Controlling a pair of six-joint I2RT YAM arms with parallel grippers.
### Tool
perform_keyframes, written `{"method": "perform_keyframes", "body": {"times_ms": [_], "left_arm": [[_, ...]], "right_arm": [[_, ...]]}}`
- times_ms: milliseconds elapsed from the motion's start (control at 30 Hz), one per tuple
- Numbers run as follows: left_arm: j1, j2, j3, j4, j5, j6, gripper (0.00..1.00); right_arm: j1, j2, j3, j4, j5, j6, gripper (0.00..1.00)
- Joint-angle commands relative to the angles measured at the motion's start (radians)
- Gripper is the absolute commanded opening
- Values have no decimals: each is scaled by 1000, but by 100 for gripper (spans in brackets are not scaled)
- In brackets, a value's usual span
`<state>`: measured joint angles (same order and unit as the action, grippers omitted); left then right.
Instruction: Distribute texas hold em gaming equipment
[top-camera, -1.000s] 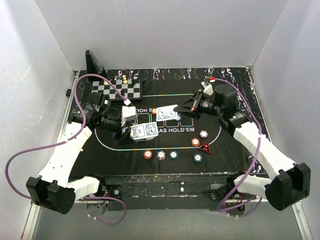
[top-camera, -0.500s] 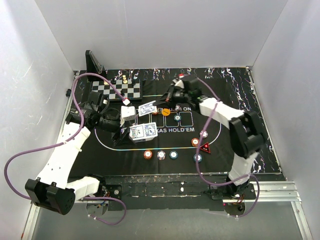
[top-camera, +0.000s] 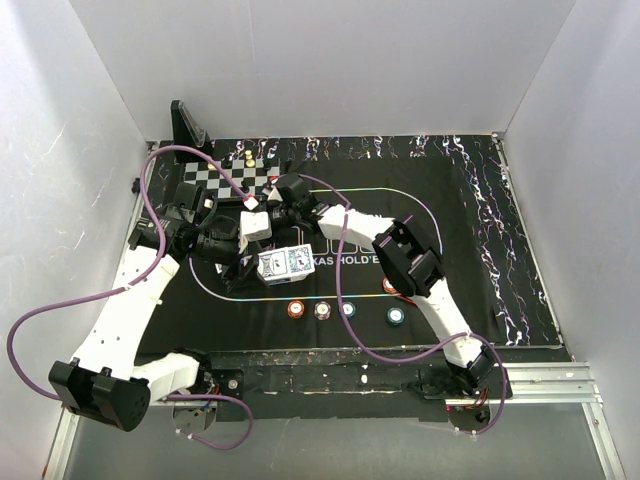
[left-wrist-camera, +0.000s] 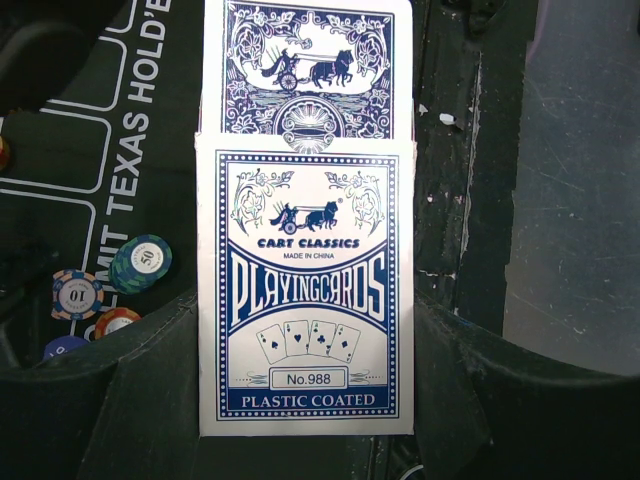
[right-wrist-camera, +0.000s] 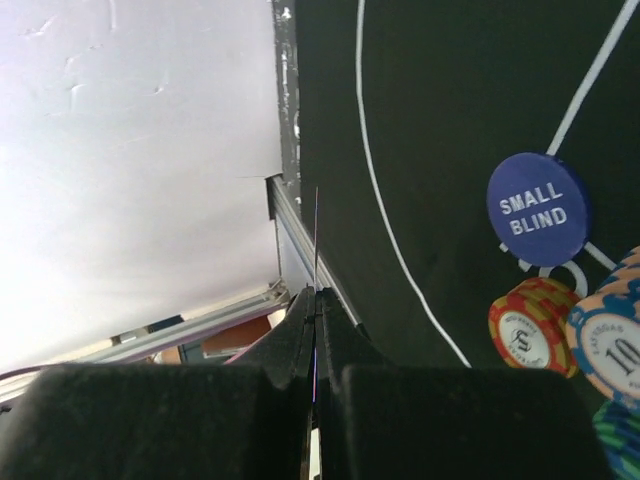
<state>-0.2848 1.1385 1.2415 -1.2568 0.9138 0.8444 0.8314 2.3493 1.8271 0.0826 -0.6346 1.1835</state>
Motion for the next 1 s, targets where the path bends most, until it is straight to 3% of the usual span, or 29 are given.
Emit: {"method": "perform_keyframes", "body": {"times_ms": [0, 133, 300, 600, 767, 967], "left_arm": [[6, -36, 42, 5, 59, -15, 45], [6, -36, 44, 5, 56, -18, 45], [4, -42, 32, -3, 50, -8, 45], [7, -56, 10, -21, 28, 7, 46], [7, -49, 3, -30, 23, 21, 46], [6, -39, -19, 6, 17, 19, 47]], "right_arm": [[-5, 47, 75, -69, 47, -39, 1], [5, 90, 141, -150, 62, -59, 2], [5, 76, 140, -202, 99, -100, 35], [-37, -44, 107, -185, 78, -123, 58], [-106, -195, 60, -256, 101, -191, 81], [-184, -491, -133, -345, 144, -292, 86]]}}
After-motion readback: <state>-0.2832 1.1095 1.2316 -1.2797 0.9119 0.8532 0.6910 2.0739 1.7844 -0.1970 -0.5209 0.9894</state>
